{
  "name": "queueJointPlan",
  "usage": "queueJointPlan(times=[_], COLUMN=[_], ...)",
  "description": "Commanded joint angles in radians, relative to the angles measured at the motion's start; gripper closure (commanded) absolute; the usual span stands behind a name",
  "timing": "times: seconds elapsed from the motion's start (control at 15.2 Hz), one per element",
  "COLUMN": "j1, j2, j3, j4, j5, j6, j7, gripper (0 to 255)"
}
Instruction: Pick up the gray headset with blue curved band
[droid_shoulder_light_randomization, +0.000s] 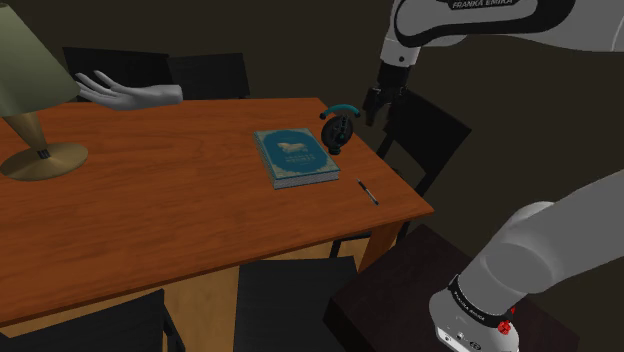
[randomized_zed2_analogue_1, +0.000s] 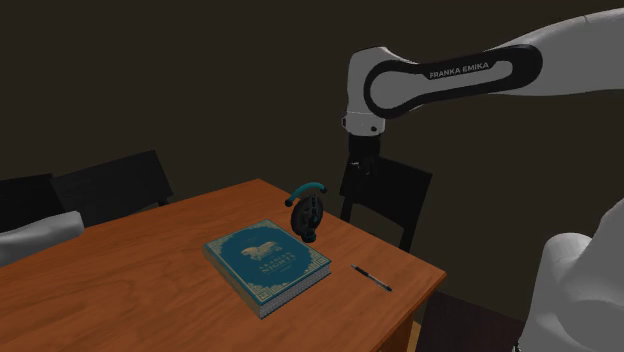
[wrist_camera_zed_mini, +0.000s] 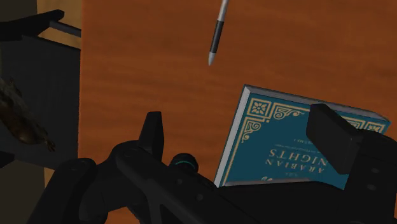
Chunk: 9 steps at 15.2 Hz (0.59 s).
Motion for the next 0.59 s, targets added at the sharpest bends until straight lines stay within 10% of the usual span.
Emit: queueJointPlan(times=[0.0,0.53], j1=[-0.006,-0.028], j2=[0.091,0.407], j3=[0.000,-0.015], j4=[0.064,0.353], j5=[0.003,0.012], j6=[0.027,0.053], j7=[0.030,0.134], gripper=[0,0])
